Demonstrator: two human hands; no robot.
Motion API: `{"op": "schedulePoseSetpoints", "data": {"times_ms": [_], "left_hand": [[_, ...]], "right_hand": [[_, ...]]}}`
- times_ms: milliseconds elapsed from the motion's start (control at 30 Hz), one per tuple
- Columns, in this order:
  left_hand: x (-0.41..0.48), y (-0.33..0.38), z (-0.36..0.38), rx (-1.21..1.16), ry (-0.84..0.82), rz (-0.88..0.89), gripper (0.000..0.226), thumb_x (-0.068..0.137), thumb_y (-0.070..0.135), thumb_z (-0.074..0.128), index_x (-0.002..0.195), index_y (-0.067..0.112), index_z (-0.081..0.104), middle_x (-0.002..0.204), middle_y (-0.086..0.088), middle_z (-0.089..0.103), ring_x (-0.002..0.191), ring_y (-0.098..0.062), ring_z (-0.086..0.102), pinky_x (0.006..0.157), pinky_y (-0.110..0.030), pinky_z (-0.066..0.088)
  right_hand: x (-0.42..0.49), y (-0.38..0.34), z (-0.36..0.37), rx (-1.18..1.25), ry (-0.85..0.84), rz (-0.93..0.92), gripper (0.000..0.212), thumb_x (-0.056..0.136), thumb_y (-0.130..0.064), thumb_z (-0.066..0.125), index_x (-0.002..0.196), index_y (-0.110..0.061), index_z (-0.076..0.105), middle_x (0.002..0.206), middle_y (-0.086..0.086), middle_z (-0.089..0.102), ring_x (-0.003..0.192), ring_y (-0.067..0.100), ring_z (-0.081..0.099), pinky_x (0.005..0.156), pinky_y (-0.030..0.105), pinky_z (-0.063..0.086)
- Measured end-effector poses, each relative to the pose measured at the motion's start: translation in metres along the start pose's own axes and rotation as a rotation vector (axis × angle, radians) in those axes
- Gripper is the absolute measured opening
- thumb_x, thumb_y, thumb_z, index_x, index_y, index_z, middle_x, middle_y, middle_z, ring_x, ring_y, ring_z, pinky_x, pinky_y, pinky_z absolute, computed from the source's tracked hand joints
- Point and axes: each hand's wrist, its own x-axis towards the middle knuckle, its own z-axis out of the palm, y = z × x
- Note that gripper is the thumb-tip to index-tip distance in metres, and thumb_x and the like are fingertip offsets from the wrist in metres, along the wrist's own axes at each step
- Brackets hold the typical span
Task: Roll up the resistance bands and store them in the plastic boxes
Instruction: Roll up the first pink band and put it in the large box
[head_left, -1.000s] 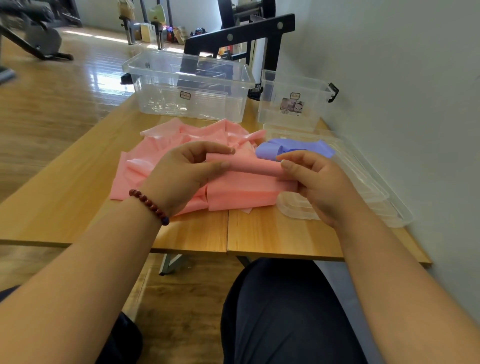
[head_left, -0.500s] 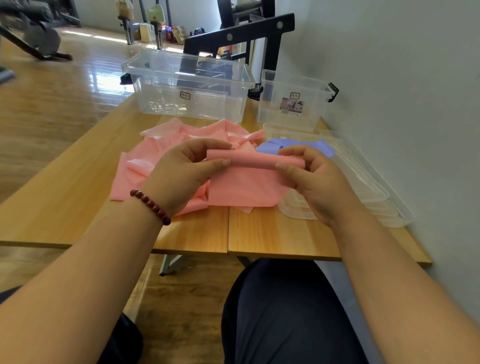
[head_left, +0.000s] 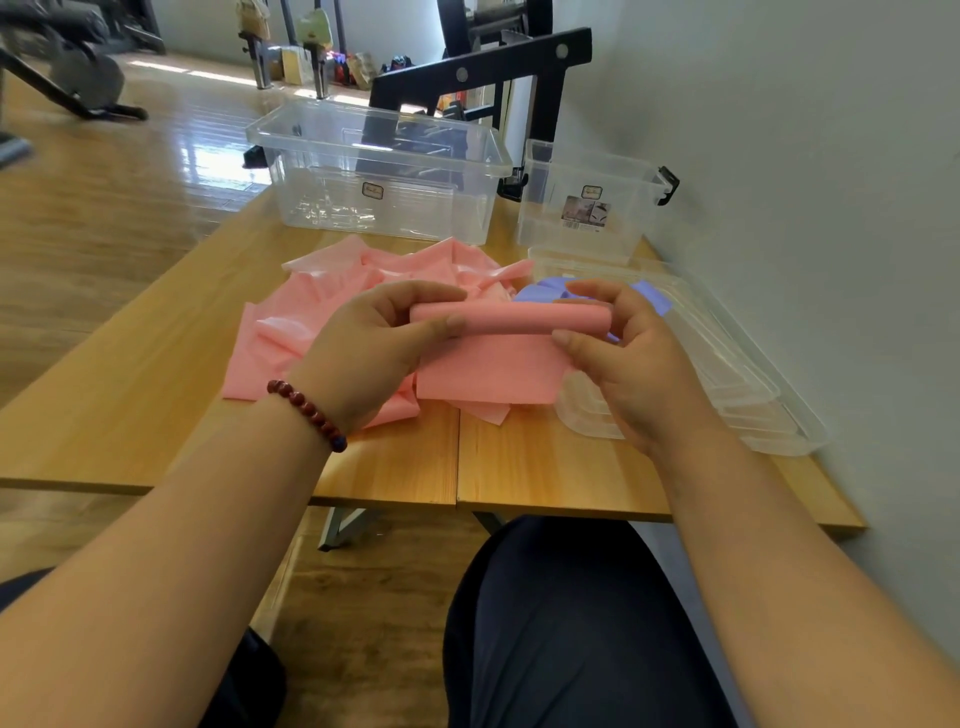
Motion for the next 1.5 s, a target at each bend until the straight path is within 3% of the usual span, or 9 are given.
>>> {"op": "schedulePoseSetpoints", "data": {"times_ms": [167, 300, 433, 533, 667, 967, 1167, 1300, 1500], "left_hand": [[-0.002, 0.001, -0.003, -0.019, -0.032, 0.016, 0.021, 0.083, 0.015, 0.071, 0.099, 0.027, 0.073, 0.117, -0.003, 0.068, 0.109, -0.021, 0.064, 0.091, -0.035, 0.055], [-0.002, 0.003, -0.004, -0.171, -0.107, -0.052, 0.037, 0.072, 0.020, 0.071, 0.109, 0.020, 0.067, 0.118, -0.005, 0.065, 0.108, -0.019, 0.066, 0.086, -0.029, 0.057], [0.000, 0.002, -0.005, -0.119, -0.127, -0.053, 0.018, 0.074, 0.028, 0.081, 0.091, 0.027, 0.077, 0.117, -0.009, 0.065, 0.107, -0.024, 0.065, 0.089, -0.037, 0.056], [0.001, -0.001, -0.006, -0.118, -0.093, -0.035, 0.026, 0.068, 0.025, 0.079, 0.094, 0.024, 0.076, 0.114, -0.008, 0.066, 0.108, -0.027, 0.065, 0.089, -0.036, 0.055], [0.000, -0.002, -0.007, -0.095, -0.108, -0.021, 0.033, 0.067, 0.021, 0.074, 0.099, 0.022, 0.073, 0.120, -0.012, 0.065, 0.112, -0.028, 0.063, 0.093, -0.038, 0.054], [0.000, -0.001, -0.008, -0.034, -0.074, -0.021, 0.019, 0.072, 0.028, 0.078, 0.090, 0.026, 0.078, 0.115, -0.009, 0.067, 0.113, -0.028, 0.062, 0.096, -0.044, 0.053], [-0.002, -0.002, -0.007, -0.010, -0.079, 0.007, 0.028, 0.069, 0.028, 0.081, 0.095, 0.022, 0.074, 0.112, -0.006, 0.068, 0.107, -0.022, 0.065, 0.087, -0.033, 0.056], [-0.002, -0.002, -0.005, -0.047, -0.117, -0.077, 0.020, 0.079, 0.017, 0.072, 0.099, 0.021, 0.070, 0.109, -0.004, 0.064, 0.093, -0.014, 0.065, 0.075, -0.022, 0.055], [0.000, -0.002, -0.011, 0.015, -0.040, 0.016, 0.018, 0.079, 0.018, 0.075, 0.097, 0.019, 0.074, 0.112, -0.005, 0.069, 0.109, -0.022, 0.065, 0.090, -0.036, 0.056]], "right_hand": [[0.001, 0.001, -0.004, -0.020, 0.003, 0.038, 0.016, 0.089, -0.017, 0.071, 0.100, -0.028, 0.070, 0.098, -0.003, 0.071, 0.090, 0.013, 0.070, 0.076, 0.027, 0.053], [0.002, -0.005, -0.005, 0.032, 0.010, -0.041, 0.022, 0.086, -0.007, 0.071, 0.086, -0.029, 0.071, 0.093, -0.012, 0.070, 0.092, 0.009, 0.066, 0.080, 0.027, 0.054], [0.000, -0.010, -0.004, 0.000, 0.010, -0.095, 0.027, 0.085, -0.002, 0.070, 0.095, -0.026, 0.067, 0.101, -0.011, 0.068, 0.093, 0.001, 0.064, 0.079, 0.022, 0.053], [0.000, -0.007, -0.005, 0.054, -0.037, -0.011, 0.031, 0.088, -0.008, 0.069, 0.108, -0.032, 0.063, 0.108, -0.007, 0.069, 0.095, 0.007, 0.066, 0.076, 0.022, 0.053], [-0.003, -0.004, -0.003, 0.036, -0.012, 0.048, 0.018, 0.089, -0.011, 0.069, 0.096, -0.027, 0.070, 0.084, -0.010, 0.072, 0.080, 0.010, 0.069, 0.070, 0.024, 0.052], [-0.006, -0.002, 0.003, 0.057, -0.005, -0.018, 0.029, 0.085, -0.001, 0.070, 0.099, -0.026, 0.066, 0.106, -0.006, 0.068, 0.096, 0.006, 0.065, 0.079, 0.022, 0.052], [-0.006, 0.002, 0.003, 0.008, -0.019, 0.087, 0.016, 0.089, -0.016, 0.070, 0.097, -0.031, 0.071, 0.105, -0.001, 0.071, 0.099, 0.020, 0.067, 0.084, 0.034, 0.056], [-0.007, 0.002, 0.005, 0.040, 0.024, 0.045, 0.019, 0.087, -0.010, 0.071, 0.088, -0.029, 0.071, 0.100, -0.004, 0.070, 0.092, 0.011, 0.066, 0.075, 0.022, 0.053], [-0.009, 0.005, 0.009, 0.094, 0.034, 0.048, 0.028, 0.086, -0.008, 0.071, 0.104, -0.028, 0.064, 0.108, -0.003, 0.068, 0.098, 0.010, 0.066, 0.079, 0.022, 0.054]]}}
